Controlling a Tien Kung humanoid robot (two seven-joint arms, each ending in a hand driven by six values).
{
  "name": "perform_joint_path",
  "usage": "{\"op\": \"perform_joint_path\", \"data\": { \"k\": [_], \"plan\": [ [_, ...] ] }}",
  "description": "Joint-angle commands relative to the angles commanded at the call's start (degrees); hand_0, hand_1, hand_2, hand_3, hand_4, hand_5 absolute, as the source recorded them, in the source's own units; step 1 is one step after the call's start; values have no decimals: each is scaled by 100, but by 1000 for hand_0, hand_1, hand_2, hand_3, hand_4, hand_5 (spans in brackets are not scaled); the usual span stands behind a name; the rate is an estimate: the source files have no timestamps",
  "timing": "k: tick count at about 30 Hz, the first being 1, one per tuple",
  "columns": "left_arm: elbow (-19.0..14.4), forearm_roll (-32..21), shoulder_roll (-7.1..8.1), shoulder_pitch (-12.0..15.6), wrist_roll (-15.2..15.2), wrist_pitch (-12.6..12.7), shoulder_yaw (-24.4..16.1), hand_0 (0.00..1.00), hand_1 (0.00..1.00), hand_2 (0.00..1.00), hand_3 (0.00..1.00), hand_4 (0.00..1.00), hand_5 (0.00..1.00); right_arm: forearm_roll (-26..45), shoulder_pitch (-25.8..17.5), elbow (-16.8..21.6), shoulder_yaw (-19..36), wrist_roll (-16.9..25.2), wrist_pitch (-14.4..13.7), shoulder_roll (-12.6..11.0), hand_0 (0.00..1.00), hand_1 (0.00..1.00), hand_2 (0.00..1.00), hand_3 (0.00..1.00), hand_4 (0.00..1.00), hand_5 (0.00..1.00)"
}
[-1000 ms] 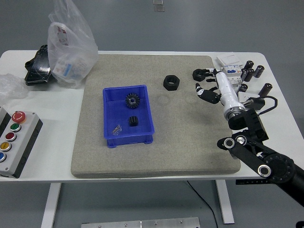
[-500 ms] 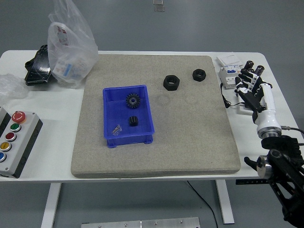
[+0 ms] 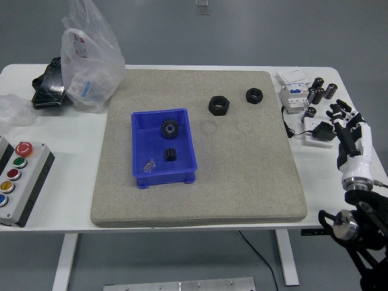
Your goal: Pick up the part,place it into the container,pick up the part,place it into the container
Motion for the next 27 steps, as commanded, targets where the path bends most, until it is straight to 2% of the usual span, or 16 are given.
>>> {"op": "perform_joint_path", "data": {
  "k": [9, 17, 18, 27],
  "plan": [
    [0, 13, 64, 9, -27, -16, 15, 714, 665, 585, 648, 570, 49, 107, -7, -10, 151, 186, -100, 23, 581, 667, 666, 671, 688, 348],
    [0, -60, 30, 55, -59, -39, 5, 713, 666, 585, 649, 581, 58, 128, -60, 41, 306, 302, -176, 38, 582, 665, 661, 670, 680, 337],
    [0, -64, 26, 53, -57, -41, 3, 714, 664, 585, 649, 588, 66, 133, -56, 43, 317, 308, -182, 35, 584, 662, 655, 667, 700, 370],
    [0, -114, 28, -5, -77, -57, 15, 713, 660, 582, 650, 590, 68, 282, 33, -21, 266, 400, -252, 16, 583, 657, 648, 664, 697, 392]
  ]
}}
